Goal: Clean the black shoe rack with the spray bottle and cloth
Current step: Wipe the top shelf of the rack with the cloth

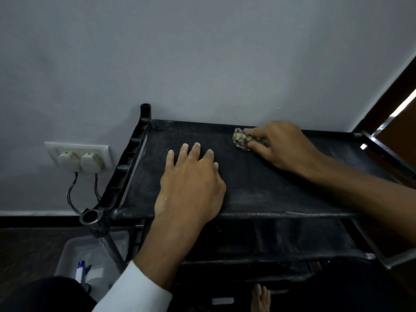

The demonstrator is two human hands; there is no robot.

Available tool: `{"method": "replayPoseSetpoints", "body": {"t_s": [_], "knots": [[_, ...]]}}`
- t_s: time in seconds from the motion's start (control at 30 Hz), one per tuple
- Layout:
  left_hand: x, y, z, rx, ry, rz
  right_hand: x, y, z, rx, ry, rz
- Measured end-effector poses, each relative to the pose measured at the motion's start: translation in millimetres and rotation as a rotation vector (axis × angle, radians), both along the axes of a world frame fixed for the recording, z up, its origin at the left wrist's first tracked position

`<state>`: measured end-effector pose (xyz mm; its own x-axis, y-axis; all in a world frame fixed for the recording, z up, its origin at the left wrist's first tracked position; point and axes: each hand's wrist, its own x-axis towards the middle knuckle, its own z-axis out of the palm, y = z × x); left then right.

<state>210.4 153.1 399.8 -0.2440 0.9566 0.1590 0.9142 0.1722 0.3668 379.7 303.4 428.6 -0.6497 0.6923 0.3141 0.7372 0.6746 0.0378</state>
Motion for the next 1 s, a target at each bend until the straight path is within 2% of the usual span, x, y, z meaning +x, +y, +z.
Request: {"method": "replayPoseSetpoints", "body": {"t_s": [0.07,0.13,0.27,0.4,0.53,0.67,0.83,1.0], "knots": [[-2,1,0,0.005,-0.005,0.004,-13,3,-1,0.007,0.068,-0.01],[-3,1,0,0.023,-0.021,0.011,-21,-1,-1,-0.07,0.125,-0.006],[-5,-1,-1,0.04,-0.053,0.02,-26,-39,3,-0.254,0.11,0.096],[-7,-3,0,0.032,-0.065,0.038,-11,-79,11,-0.342,0.05,0.258],[-3,-4,2,0.038,-0.071,0.034,16,-77,22,-0.478,0.08,0.248],[-3,-3,2,0.041,-0.068,0.026,24,-56,23,-0.444,0.058,0.162],[1,-6,2,0.097,-0.053,-0.004,14,-29,14,-0.264,0.056,0.027],[0,-4,1,0.092,-0.096,-0.059,-14,-23,3,-0.13,0.049,0.022]]}}
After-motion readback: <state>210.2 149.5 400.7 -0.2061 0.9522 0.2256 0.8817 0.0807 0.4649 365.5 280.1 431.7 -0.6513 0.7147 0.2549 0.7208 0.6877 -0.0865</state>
